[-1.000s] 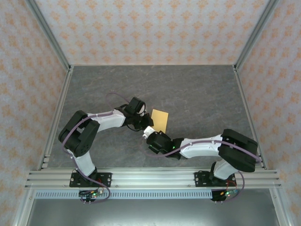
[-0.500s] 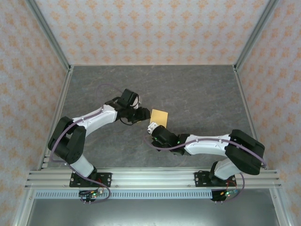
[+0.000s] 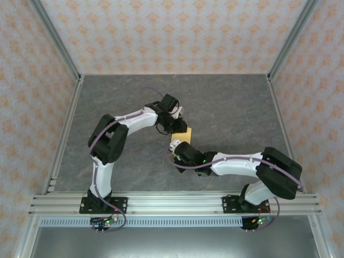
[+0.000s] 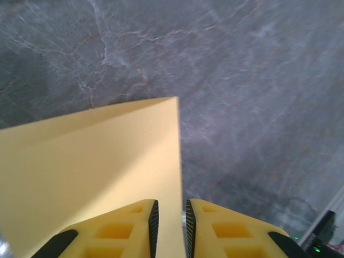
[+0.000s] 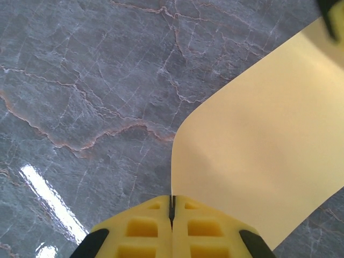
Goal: Fold a paper plane with a square sheet of paper (fold left side to right side)
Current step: Third fold the triangle at the center of the table.
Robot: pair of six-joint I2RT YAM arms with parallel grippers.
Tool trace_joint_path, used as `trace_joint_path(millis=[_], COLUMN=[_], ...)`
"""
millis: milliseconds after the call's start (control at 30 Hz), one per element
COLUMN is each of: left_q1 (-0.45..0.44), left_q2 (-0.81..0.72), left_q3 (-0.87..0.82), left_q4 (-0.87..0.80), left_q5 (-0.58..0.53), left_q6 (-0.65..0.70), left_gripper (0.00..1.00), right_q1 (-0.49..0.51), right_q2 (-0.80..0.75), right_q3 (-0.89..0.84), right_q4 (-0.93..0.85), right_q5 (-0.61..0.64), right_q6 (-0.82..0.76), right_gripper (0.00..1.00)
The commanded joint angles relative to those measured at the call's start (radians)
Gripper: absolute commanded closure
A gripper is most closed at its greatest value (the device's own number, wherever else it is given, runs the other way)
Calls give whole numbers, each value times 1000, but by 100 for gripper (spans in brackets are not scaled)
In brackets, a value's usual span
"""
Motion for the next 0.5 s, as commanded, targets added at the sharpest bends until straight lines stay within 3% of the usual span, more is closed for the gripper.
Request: trace_joint_path(millis=[0,133,467], left_q1=[2,-2,-9], left_q2=[53,86,113], left_q3=[51,55,21], left_q4=[-58,-57,-55], left_q5=[12,-3,-25], left_q6=[34,33,37], left_gripper=[79,79,79], right_q1=[-19,-59,-269], right_q2=[7,-7,-23], right_q3=[-4,-8,-52], right_q4=[5,7,66], right_q5=[-34,-104,-389], right_q6=[30,51,148], right_gripper=[100,100,100])
